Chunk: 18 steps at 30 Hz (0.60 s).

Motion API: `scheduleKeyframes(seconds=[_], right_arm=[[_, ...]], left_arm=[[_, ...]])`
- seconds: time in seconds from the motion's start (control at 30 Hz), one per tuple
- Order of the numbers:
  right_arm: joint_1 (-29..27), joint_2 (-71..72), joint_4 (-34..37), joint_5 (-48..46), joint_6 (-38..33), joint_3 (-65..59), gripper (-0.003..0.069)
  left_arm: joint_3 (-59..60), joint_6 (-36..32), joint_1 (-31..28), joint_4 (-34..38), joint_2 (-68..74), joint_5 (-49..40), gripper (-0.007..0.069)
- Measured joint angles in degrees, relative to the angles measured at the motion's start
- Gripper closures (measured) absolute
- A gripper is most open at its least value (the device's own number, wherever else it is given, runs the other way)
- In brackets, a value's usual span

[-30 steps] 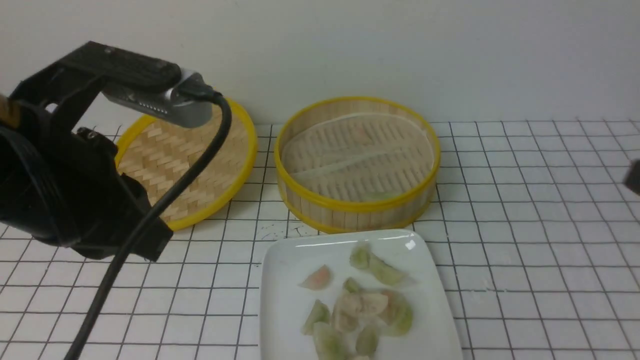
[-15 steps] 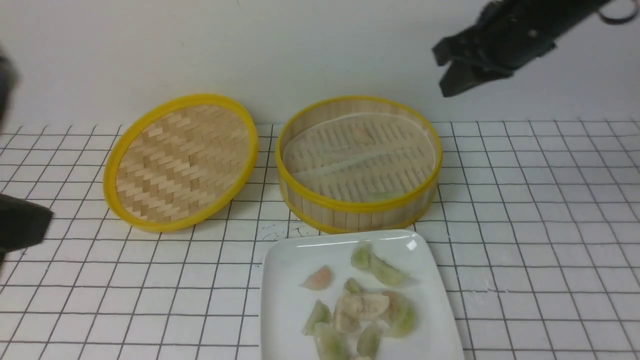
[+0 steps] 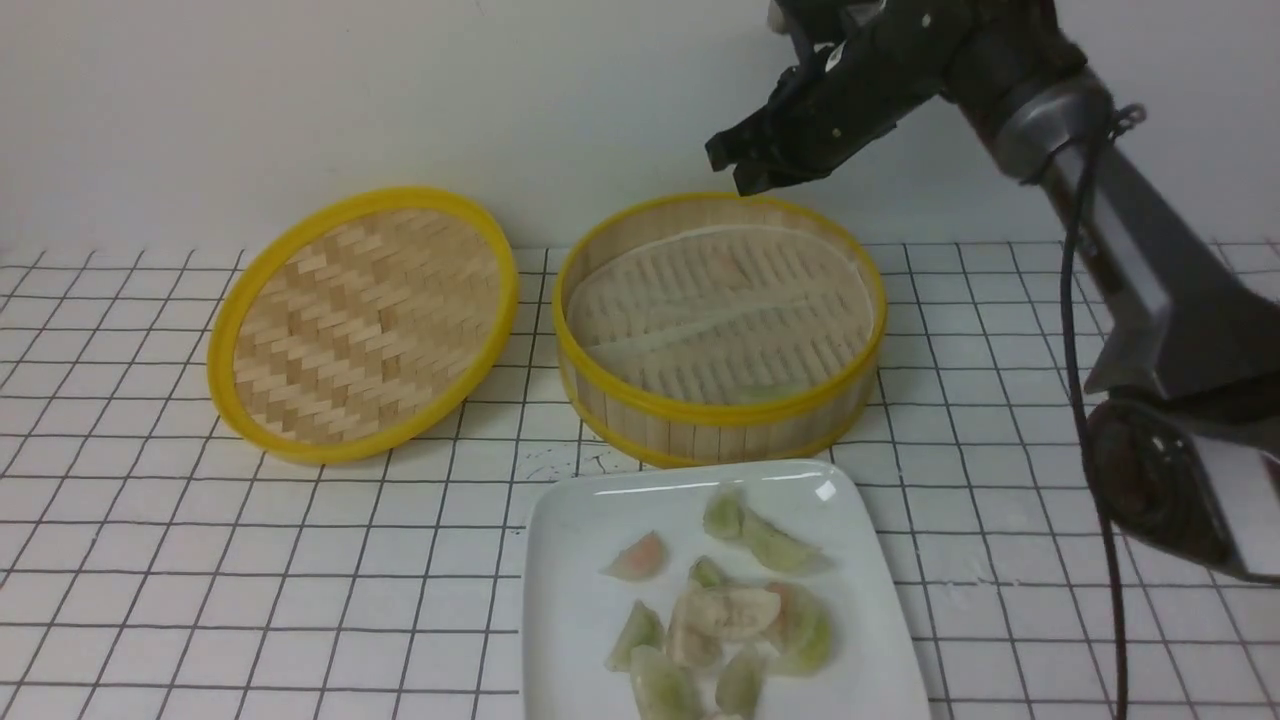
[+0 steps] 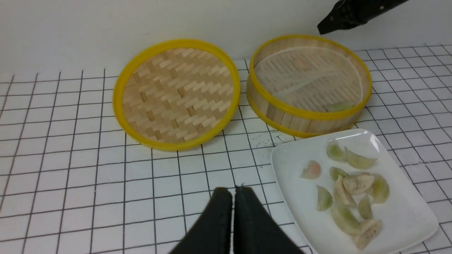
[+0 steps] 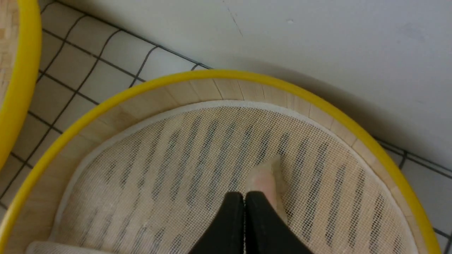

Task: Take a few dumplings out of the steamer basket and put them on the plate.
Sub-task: Use the right arm to grab a dumpling from inside the steamer

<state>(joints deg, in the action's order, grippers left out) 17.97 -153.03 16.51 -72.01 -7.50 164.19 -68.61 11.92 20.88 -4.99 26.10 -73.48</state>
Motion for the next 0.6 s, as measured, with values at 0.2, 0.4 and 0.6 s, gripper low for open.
scheduleKeyframes(seconds=[0.2,0.4,0.6], right_arm=[[0.0,-4.27,-3.53,-0.25,-1.05,0.82,0.0561],[0.34,-6.48,-3.7,-0.26,-2.38,0.82,0.0362],[1.89,-7.96,-5.23,3.17,-3.99,0.82,0.0232]], left_arm=[[0.0,0.04,0.0,-1.72,0.0,0.0,0.0631],[0.0,0.04,0.0,-5.05,0.0,0.0,0.0631],[0.05,-0.01,0.0,-5.97,0.0,0.0,0.0631]])
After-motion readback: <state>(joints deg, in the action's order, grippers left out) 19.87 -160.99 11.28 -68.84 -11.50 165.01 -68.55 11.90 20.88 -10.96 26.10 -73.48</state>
